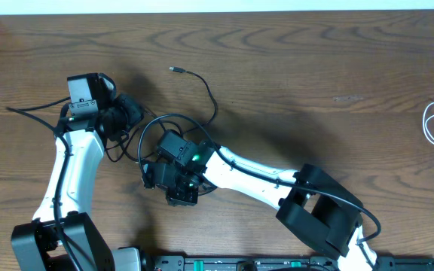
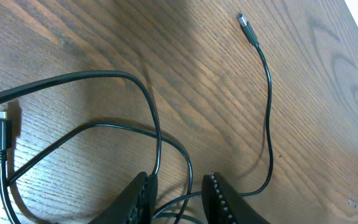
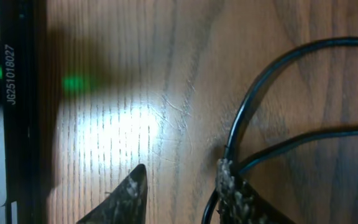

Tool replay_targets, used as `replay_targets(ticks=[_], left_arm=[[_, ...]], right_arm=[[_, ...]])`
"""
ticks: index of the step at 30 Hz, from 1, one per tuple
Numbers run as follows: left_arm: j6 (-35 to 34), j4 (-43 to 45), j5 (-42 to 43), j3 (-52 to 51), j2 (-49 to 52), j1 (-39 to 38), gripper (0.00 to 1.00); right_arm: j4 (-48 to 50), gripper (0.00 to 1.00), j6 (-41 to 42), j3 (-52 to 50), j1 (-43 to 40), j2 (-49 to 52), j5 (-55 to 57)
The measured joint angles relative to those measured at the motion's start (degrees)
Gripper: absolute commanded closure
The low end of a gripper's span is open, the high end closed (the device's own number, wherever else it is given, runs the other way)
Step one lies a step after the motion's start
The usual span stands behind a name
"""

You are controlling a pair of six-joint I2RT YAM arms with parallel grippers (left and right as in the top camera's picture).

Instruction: Untangle cables

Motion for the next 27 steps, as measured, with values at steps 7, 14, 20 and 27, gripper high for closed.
replay_targets(ticks=[7,14,20,27], left_arm=[[0.0,0.0,0.0,0.0,0.0,0.0,0.71],[0.0,0.0,0.0,0.0,0.0,0.0,0.7],[0.0,-0.02,0.0,0.0,0.0,0.0,0.7],[0.0,0.0,0.0,0.0,0.0,0.0,0.71]], right_arm=[[0.42,0.46,-0.22,0.0,-0.09,0.0,0.07],[0.26,0.46,5.6,1.42,-3.48,0.0,0.39],[1.84,0.46,12.48,4.61,-8.96,0.0,5.55],[1.79,0.41,18.34,4.61,-11.56,0.13,12.11]])
